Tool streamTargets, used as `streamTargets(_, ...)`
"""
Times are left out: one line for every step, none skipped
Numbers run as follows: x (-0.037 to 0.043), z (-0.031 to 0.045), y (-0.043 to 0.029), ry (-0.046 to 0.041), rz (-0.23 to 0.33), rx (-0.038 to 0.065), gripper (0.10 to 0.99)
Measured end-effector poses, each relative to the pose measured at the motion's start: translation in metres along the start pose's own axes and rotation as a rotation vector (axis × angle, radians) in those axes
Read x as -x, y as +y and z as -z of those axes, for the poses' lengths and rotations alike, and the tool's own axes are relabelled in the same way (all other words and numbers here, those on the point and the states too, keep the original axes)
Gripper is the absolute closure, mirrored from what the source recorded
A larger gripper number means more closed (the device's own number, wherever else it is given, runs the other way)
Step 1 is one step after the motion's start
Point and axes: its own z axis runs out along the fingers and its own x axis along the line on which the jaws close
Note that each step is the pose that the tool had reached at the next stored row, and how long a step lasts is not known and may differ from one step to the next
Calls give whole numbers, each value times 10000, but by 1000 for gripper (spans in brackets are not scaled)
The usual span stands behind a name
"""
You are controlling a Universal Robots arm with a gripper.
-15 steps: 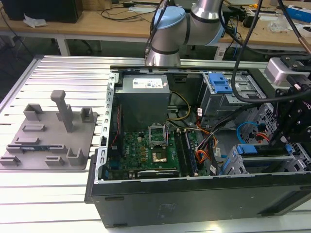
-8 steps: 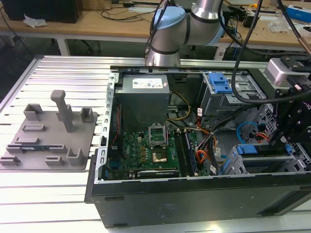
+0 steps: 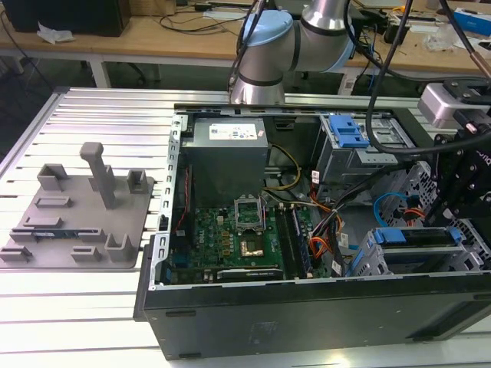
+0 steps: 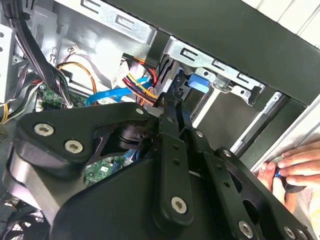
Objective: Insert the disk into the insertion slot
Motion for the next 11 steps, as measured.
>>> streamTargets(0,0,0,0,0,0,918)
streamTargets(0,0,0,-1,26,-2,918)
streamTargets(1,-1,0,-6,153,-7,918)
streamTargets(0,0,1,-14,315,-14,918)
streamTargets(-6,0,2,-14,421,-20,918)
streamTargets(-13,-1,2,-16,426,-20,918)
streamTargets(-13,-1,2,-16,425,-20,918)
streamTargets(-15,-1,2,-16,425,-21,918)
streamTargets(-19,-1,2,-16,425,-21,918)
streamTargets(-29,-1,2,-14,422,-20,918)
streamTargets(-36,-2,1,-15,411,-21,918)
